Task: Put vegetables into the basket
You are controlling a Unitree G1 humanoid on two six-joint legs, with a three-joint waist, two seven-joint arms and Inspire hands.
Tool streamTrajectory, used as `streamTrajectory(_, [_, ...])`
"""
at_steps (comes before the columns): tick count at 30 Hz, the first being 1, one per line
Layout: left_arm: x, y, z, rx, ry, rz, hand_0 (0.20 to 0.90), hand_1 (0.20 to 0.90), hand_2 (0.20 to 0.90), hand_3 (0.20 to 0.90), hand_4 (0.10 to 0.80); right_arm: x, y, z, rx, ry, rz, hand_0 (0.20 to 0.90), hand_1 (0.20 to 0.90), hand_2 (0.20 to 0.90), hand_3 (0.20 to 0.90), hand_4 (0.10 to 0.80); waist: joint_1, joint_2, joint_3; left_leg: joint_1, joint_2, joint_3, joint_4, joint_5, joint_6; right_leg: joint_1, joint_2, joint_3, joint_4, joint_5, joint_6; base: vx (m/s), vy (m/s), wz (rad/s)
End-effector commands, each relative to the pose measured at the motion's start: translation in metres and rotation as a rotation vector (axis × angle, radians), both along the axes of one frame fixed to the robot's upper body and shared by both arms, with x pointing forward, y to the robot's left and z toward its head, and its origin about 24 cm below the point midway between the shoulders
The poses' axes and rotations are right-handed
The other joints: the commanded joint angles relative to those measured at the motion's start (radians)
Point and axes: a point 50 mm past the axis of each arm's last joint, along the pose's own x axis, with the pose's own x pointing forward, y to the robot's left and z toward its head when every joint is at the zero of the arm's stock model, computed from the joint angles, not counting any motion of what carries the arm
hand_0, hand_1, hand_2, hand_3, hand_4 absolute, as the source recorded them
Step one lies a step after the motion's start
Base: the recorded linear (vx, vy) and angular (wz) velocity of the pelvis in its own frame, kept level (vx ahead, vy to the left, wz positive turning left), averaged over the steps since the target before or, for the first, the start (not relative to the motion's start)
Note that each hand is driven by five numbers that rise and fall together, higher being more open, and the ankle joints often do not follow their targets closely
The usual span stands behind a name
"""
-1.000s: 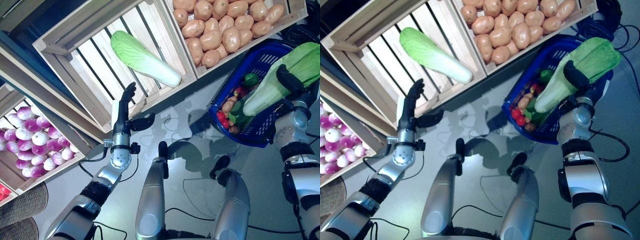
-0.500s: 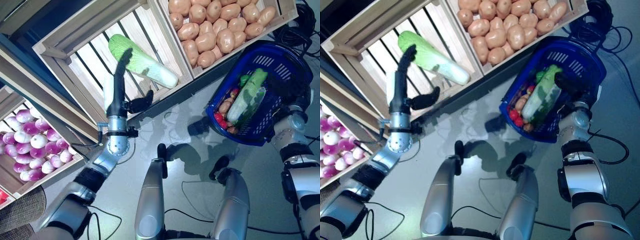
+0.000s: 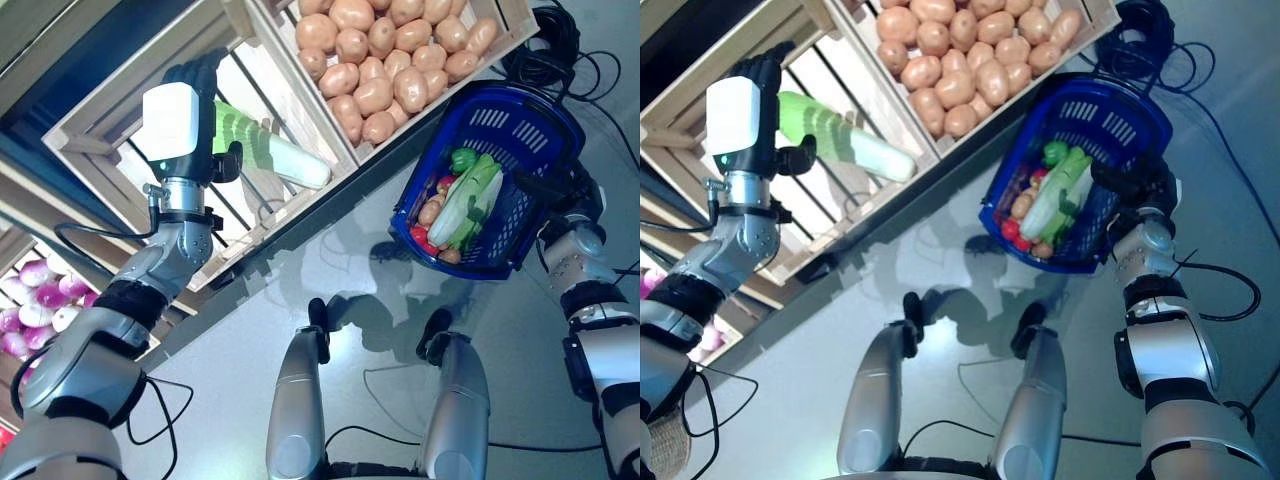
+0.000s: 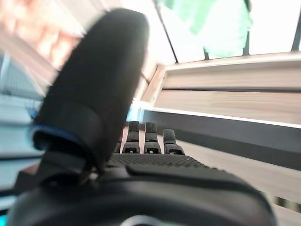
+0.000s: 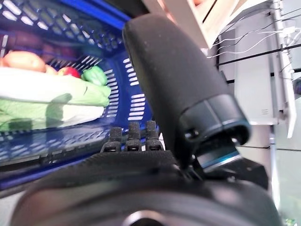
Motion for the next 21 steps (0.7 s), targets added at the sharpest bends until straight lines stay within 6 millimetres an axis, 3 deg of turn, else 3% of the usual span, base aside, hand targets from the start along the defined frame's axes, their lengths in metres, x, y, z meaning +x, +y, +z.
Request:
streamTrajectory(1, [0.001,0.023,0.067,0.067,-0.144,0.143,0.900,0.900,0.900,0.900,0.800,0.000,-0.015,0.060,-0.068,-0.184,0.013,0.900,0.900,0.900,0.900,0.800,-0.022,0.015,-0.005,0.038,0.055,-0.010,-0.015,-0.029,-0.076,0.044,-0.012,0.040,0.045,-0.028,0.016,0.013,0.146,-0.19])
streamTrajectory(10, [0.016,0.032,0.072,0.202,0.094,0.268,0.900,0.900,0.900,0.900,0.800,0.000,-0.013,0.071,-0.055,-0.262,0.083,0.900,0.900,0.900,0.900,0.800,-0.057,0.007,-0.005,-0.073,0.084,-0.003,0.046,-0.061,-0.079,-0.069,0.001,0.088,0.066,-0.024,0.028,0.004,0.089,-0.08])
streamTrajectory(21, [0.021,0.030,0.075,0.211,0.183,0.255,0.900,0.900,0.900,0.900,0.800,0.001,0.001,0.074,-0.046,-0.322,0.169,0.900,0.900,0.900,0.900,0.800,-0.074,-0.022,-0.005,-0.217,0.092,-0.027,0.100,-0.086,-0.081,-0.204,0.012,0.106,0.064,0.002,0.048,-0.008,0.057,-0.06])
